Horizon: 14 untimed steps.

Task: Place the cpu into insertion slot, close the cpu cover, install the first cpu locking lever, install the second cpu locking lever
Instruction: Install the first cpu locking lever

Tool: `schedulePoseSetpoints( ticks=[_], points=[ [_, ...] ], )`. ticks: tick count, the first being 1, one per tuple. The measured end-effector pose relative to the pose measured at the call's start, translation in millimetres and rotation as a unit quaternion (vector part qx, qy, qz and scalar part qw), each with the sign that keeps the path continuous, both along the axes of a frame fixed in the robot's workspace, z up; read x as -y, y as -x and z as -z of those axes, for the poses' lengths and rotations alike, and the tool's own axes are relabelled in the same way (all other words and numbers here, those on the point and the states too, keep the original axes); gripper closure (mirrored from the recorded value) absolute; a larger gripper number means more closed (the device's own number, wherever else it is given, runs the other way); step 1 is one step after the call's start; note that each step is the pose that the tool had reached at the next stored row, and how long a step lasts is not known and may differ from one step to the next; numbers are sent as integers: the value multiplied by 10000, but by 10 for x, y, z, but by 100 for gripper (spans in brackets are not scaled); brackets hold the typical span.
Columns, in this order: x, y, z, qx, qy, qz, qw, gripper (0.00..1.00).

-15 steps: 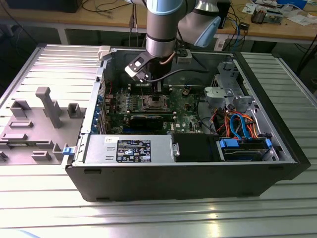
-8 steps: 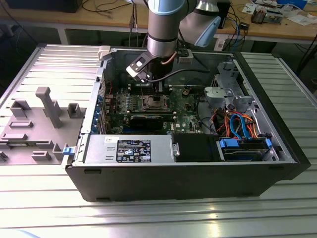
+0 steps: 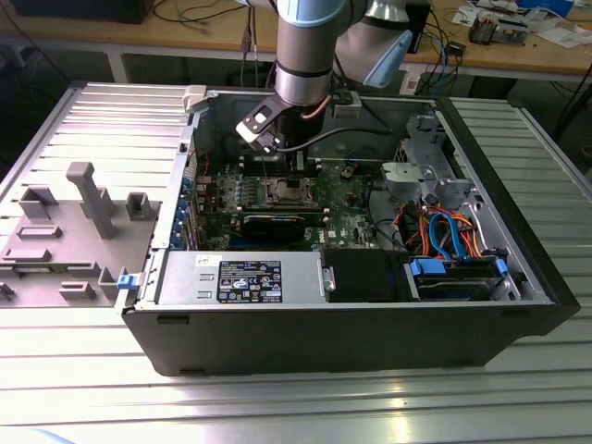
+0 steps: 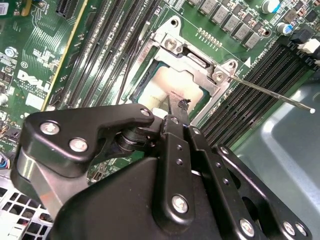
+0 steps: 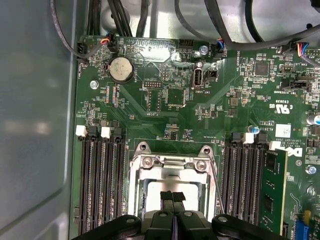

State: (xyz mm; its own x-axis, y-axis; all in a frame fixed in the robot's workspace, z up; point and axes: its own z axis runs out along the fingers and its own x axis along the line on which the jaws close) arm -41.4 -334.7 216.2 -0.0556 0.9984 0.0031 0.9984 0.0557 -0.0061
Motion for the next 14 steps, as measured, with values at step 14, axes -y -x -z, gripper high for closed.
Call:
schedulePoseSetpoints(
  ticks=[14],
  points=[
    [0, 0, -48, 0, 0, 0, 10000, 89]
  ],
)
